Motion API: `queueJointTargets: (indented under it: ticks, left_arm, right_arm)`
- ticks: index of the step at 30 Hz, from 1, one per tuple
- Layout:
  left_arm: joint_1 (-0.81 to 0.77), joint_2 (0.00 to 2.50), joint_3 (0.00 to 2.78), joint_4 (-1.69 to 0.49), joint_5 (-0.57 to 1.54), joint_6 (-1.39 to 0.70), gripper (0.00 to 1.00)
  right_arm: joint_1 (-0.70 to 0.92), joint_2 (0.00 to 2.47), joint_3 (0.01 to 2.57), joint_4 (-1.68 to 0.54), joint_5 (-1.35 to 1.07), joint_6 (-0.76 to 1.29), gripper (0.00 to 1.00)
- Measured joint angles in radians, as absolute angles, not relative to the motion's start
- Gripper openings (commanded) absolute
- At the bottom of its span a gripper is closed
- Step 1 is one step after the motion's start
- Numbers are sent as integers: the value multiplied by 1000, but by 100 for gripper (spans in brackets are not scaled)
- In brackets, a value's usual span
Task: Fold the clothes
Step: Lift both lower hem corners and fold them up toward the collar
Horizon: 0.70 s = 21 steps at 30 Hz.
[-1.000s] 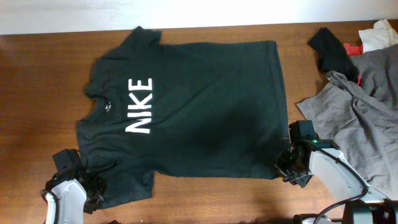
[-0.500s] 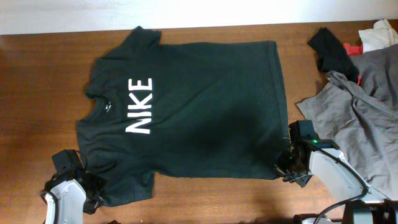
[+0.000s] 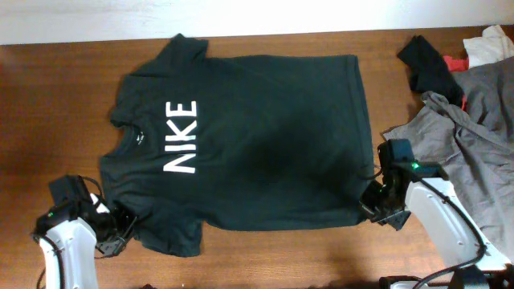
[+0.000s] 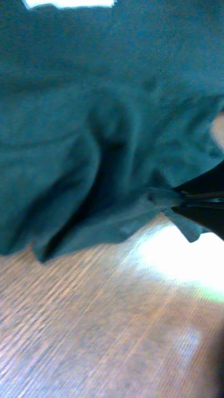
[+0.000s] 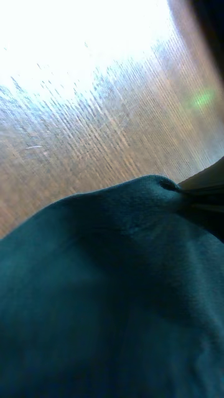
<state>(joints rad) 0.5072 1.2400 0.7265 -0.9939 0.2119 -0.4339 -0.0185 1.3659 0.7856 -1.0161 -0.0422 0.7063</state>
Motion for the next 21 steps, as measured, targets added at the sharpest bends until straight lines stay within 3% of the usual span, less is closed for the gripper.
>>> queueJointTargets:
  ticks: [7, 21]
  left_arm:
    - [507, 1240, 825, -1113, 230, -406, 1]
    - [504, 1240, 1026, -1117, 305, -409, 1]
  right_arm:
    - [-19, 1362, 902, -1104, -41, 669, 4]
    - [-19, 1362, 1037, -1111, -47, 646, 4]
